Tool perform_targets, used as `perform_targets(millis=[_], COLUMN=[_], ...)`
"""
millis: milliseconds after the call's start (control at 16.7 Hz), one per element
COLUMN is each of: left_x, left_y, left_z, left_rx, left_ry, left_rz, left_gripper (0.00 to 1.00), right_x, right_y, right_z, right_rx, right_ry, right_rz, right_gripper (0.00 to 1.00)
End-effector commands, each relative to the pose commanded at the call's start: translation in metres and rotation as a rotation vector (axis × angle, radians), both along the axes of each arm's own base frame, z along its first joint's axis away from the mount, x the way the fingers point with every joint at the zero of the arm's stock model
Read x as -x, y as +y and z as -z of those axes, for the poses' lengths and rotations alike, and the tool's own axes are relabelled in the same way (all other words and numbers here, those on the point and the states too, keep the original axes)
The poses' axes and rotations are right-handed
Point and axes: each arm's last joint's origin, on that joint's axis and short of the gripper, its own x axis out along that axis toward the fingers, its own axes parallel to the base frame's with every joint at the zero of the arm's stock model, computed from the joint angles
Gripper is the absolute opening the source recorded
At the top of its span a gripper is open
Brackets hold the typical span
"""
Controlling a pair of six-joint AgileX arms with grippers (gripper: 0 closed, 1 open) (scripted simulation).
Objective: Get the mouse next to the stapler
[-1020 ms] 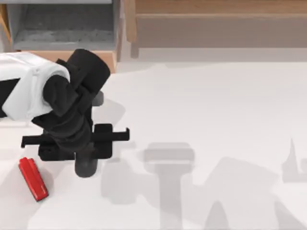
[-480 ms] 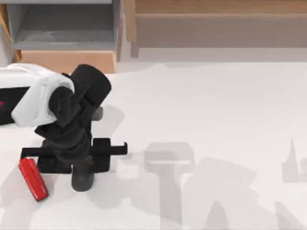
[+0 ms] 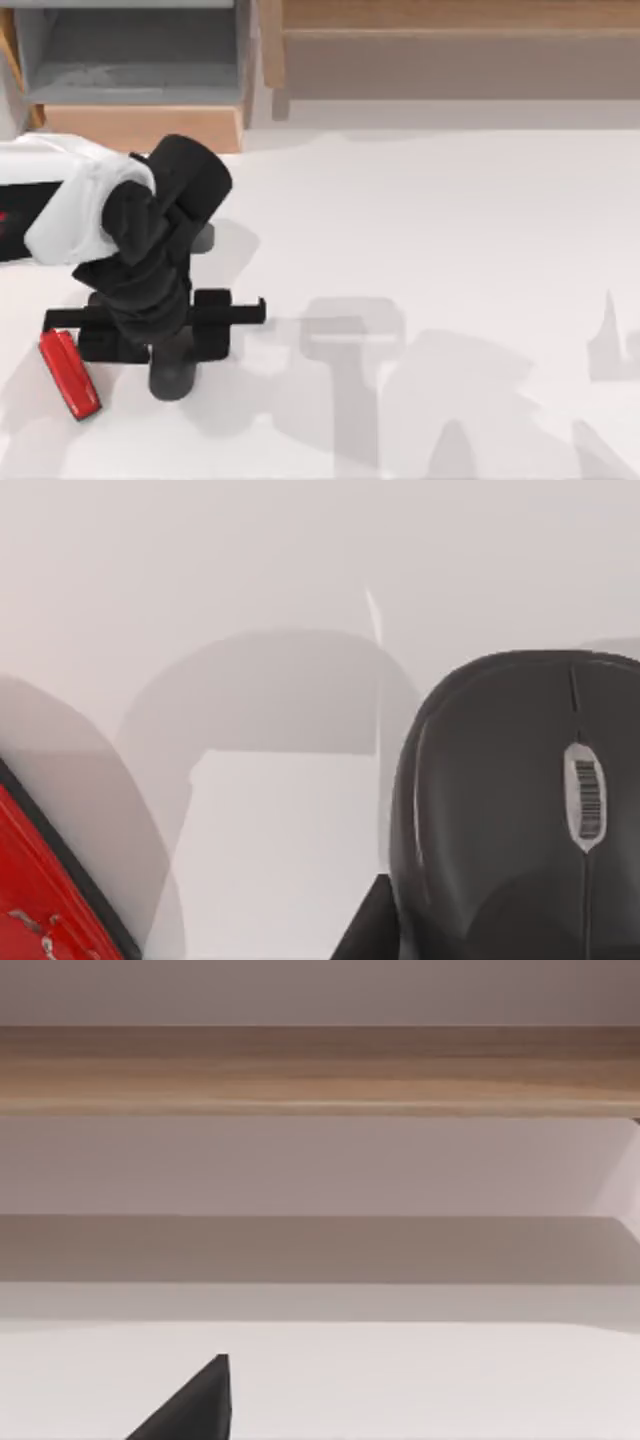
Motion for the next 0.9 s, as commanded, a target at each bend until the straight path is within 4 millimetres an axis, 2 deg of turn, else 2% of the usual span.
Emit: perform_targets(millis=[540, 900], left_x=[0.0000, 0.0000], left_y=[0.0000, 0.0000], left_z=[0.0000, 0.0000], left_rx=[0.000, 0.000], left_ry=[0.000, 0.000], left_rz=[0.000, 0.000], left_gripper=[0.98, 1.00], right_x=[0.0000, 0.0000], right_y=[0.0000, 0.0000], right_z=[0.0000, 0.0000], right_rx=[0.000, 0.000], right_ry=[0.000, 0.000], right_rz=[0.000, 0.000], right_gripper=[1.00, 1.00])
